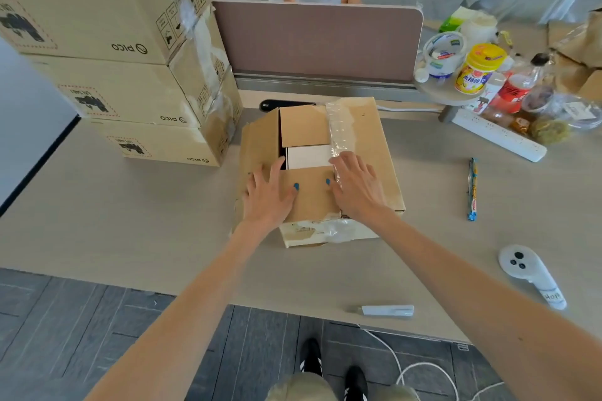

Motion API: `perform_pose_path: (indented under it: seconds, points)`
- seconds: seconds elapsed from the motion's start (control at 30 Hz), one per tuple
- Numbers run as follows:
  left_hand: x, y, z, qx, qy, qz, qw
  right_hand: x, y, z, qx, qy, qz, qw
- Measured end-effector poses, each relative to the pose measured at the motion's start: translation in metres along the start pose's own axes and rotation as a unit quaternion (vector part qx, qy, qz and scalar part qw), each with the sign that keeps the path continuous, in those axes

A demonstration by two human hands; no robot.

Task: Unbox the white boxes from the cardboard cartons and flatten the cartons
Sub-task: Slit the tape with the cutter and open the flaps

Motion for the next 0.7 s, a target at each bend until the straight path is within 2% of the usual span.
perform_pose_path:
  seconds: [0.3,0.7]
  points:
    - [-0.004,-0.068,0.016,-0.041,-0.043,0.003,0.998,-0.002,-0.071,0.024,-0.069,-0.020,0.022,0.997]
    - [0.003,-0.147,0.038,-0.037,-0.050,-0.016,0.998,-0.017,-0.162,0.064,-0.103,-0.025,-0.056,0.993]
Point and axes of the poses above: each hand's wrist, its own y-axis away from the middle knuckle, its own x-axis out of the back of the hand, z = x × y, the point moved 4 cm from there along -y, towards the middle knuckle, and after that the axes turned 6 degrees about x, right-handed, at the moved point
